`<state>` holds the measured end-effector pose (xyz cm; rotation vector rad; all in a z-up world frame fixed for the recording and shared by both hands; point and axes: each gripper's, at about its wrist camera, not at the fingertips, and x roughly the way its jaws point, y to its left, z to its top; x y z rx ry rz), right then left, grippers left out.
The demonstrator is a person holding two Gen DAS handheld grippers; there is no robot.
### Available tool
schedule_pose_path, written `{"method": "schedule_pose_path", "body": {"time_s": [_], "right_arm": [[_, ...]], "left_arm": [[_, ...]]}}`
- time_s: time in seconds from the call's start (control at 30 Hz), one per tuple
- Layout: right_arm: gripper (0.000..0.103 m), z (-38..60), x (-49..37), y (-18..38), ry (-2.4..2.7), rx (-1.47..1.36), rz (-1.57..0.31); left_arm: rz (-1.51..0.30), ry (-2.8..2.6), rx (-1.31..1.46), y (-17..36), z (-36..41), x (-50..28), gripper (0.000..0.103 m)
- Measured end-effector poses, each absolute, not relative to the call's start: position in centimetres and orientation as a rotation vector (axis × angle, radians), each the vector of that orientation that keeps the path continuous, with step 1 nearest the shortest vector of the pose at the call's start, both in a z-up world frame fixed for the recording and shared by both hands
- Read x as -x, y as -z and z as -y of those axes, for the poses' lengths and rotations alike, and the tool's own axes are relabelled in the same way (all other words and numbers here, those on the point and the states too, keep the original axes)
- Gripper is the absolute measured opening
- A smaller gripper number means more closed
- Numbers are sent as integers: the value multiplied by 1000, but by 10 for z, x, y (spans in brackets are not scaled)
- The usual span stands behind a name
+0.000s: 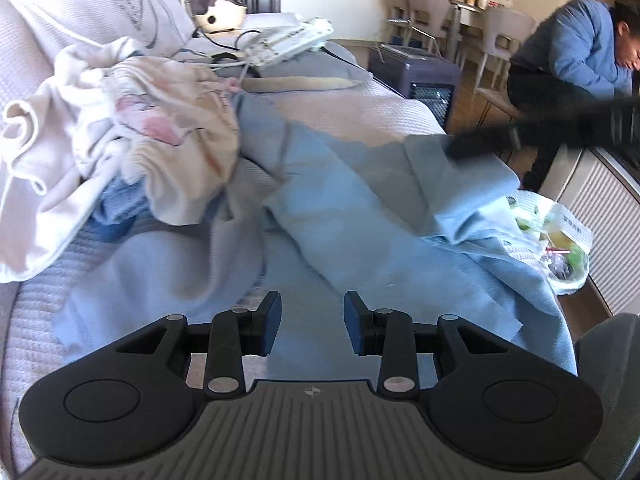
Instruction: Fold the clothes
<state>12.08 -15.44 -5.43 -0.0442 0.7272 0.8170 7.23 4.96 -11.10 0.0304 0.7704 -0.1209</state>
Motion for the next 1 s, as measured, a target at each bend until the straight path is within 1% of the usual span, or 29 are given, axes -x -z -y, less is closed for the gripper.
{"method": "schedule_pose_path", "body": {"time_s": [0.1,0.13,0.17,0.23,0.4,0.53,0.57,0.77,0.93,1.0], "right_arm": [[7,178,-114,72,-731,-15,-784],[11,190,-112,77,-694,-44,-803],[18,205,-111,81,-651,-72,-817],[27,241,-112,90,-540,-139,-844],[27,311,-124,117,-329,-223,-897],[29,347,-147,144,-239,-297,-935],[32,350,-154,151,-233,-314,-948],[33,356,-182,188,-259,-421,-1022],[33,354,-187,199,-284,-462,-1046],[26,355,-187,200,-296,-475,-1047]], "left_arm": [[-775,130,-39,112,-50,-73,32],[-778,136,-42,114,-48,-74,33],[-784,145,-44,115,-45,-76,33],[-796,169,-51,119,-38,-80,33],[-812,240,-83,125,-6,-92,33],[-811,280,-115,126,21,-100,33],[-813,286,-121,126,27,-102,33],[-841,275,-136,128,41,-112,34],[-880,254,-139,136,39,-118,34],[-889,257,-144,138,39,-118,34]]}}
